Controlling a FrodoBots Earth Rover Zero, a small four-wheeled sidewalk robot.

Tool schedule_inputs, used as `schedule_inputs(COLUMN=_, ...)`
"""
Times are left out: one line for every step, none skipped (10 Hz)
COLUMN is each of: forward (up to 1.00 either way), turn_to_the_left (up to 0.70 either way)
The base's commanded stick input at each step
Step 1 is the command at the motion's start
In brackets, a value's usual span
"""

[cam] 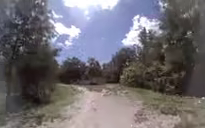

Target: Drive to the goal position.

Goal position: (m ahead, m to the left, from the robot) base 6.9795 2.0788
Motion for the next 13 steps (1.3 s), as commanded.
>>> schedule_inputs(forward=0.7, turn_to_the_left=0.0)
schedule_inputs(forward=0.7, turn_to_the_left=0.0)
schedule_inputs(forward=0.7, turn_to_the_left=0.0)
schedule_inputs(forward=0.7, turn_to_the_left=0.0)
schedule_inputs(forward=0.7, turn_to_the_left=0.0)
schedule_inputs(forward=0.7, turn_to_the_left=0.0)
schedule_inputs(forward=0.7, turn_to_the_left=0.0)
schedule_inputs(forward=0.7, turn_to_the_left=0.0)
schedule_inputs(forward=0.7, turn_to_the_left=0.0)
schedule_inputs(forward=0.7, turn_to_the_left=0.0)
schedule_inputs(forward=0.7, turn_to_the_left=0.0)
schedule_inputs(forward=0.7, turn_to_the_left=0.0)
schedule_inputs(forward=0.7, turn_to_the_left=0.0)
